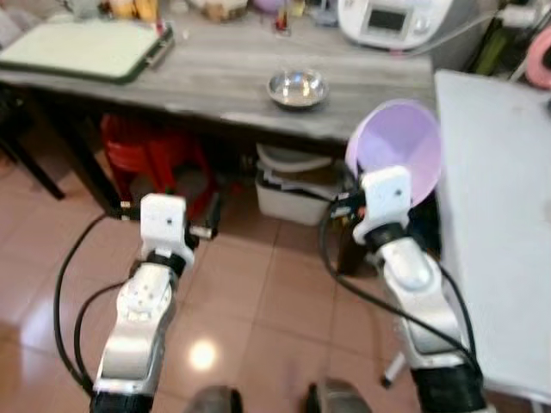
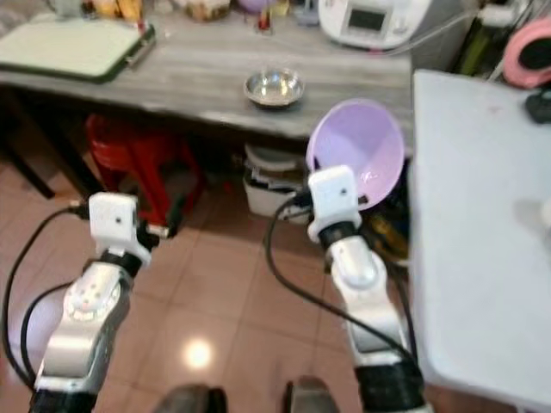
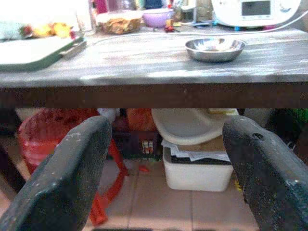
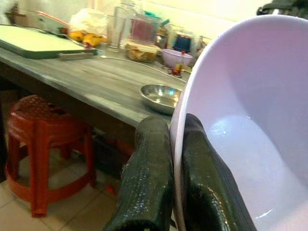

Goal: Setting the table

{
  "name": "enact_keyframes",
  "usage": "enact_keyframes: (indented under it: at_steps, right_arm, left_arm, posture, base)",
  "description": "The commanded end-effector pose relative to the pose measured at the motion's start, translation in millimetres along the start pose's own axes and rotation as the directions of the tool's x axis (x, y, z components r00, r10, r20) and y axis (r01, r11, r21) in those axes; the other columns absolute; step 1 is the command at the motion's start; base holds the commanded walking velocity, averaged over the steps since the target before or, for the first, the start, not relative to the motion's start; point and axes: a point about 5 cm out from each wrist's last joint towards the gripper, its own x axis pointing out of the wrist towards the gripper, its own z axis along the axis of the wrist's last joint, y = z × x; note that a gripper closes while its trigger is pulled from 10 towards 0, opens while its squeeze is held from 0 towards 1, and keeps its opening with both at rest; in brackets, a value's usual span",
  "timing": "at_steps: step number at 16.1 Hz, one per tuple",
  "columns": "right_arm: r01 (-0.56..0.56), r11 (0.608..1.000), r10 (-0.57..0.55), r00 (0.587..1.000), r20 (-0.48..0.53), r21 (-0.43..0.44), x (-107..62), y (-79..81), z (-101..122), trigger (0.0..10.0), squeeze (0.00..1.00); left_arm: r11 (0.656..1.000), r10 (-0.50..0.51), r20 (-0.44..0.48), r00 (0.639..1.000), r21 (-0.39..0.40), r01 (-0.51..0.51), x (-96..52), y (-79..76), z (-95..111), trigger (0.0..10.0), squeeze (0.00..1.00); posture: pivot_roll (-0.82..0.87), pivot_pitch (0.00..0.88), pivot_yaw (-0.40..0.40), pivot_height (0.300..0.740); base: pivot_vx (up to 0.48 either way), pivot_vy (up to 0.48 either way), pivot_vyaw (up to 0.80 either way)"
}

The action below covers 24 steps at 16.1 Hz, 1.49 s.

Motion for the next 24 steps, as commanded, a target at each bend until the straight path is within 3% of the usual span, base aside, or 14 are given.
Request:
enact_keyframes:
  at_steps: [1,17,24]
  right_arm:
    - [0.018,1.000,-0.018,1.000,0.006,-0.010,-0.7,-6.7,2,10.0,0.00]
    - [-0.003,1.000,0.003,0.999,0.039,0.001,11.7,-3.0,12,10.0,0.00]
    - [0.030,0.999,-0.029,0.999,0.017,-0.036,21.9,-7.8,10,10.0,0.00]
  left_arm:
    - [1.000,-0.019,0.015,1.000,0.007,0.019,0.9,-6.5,2,10.0,0.00]
    - [0.999,-0.044,0.036,0.998,0.027,0.043,4.0,-14.0,6,10.0,0.00]
    - [0.997,-0.072,0.046,0.996,-0.007,0.073,1.6,-20.2,6,10.0,0.00]
  posture:
    - [-0.02,0.114,0.001,0.740]
    - [-0.02,0.115,0.000,0.740]
    - [-0.01,0.113,-0.002,0.740]
  base:
    - [0.352,0.326,0.00]
    - [0.473,0.000,0.00]
    - [0.433,-0.034,0.00]
